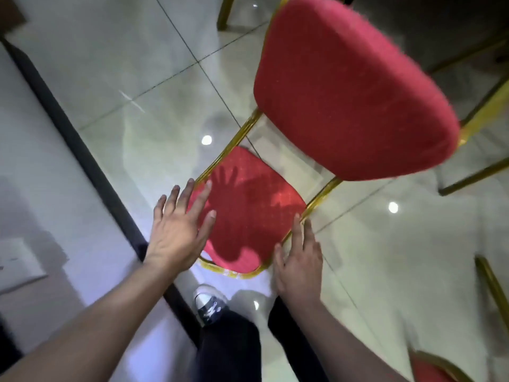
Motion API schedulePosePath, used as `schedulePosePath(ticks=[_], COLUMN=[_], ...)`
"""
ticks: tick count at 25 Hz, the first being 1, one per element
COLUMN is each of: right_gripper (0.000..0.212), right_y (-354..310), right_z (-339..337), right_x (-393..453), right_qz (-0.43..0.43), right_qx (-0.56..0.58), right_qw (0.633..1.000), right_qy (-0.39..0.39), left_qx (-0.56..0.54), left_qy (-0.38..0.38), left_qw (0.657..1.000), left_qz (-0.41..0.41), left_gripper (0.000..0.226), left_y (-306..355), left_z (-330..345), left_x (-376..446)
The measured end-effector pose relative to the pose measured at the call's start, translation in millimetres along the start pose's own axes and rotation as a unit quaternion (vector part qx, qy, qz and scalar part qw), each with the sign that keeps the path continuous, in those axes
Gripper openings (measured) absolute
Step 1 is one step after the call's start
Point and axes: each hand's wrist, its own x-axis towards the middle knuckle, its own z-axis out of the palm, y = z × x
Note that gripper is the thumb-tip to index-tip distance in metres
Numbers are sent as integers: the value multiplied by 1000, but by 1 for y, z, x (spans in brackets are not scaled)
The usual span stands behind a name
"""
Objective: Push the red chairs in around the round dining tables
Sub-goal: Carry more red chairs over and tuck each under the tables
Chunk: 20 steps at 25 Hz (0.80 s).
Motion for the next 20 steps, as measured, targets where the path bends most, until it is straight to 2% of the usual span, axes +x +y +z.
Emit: schedulePosePath(ticks=[5, 9, 14, 18, 20], right_gripper=[82, 94, 97, 104, 105], right_y=[39, 68, 85, 82, 85], right_z=[129, 193, 238, 256, 260], right_x=[66, 95, 99, 100, 100], right_qz=[72, 129, 160, 182, 177], right_qx=[-2, 21, 27, 166, 198], right_qw=[997, 991, 987, 969, 964], right_qy=[-17, -11, -21, 3, 24], left_qx=[41, 83, 60, 8, -16], left_qy=[-34, -29, -27, -42, -49], left_qw=[998, 996, 998, 999, 998], left_qz=[-13, -9, -10, 13, 35], left_gripper=[65, 66, 69, 69, 71], left_y=[-67, -101, -120, -130, -139], left_z=[123, 185, 225, 234, 234], left_x=[57, 98, 130, 154, 163])
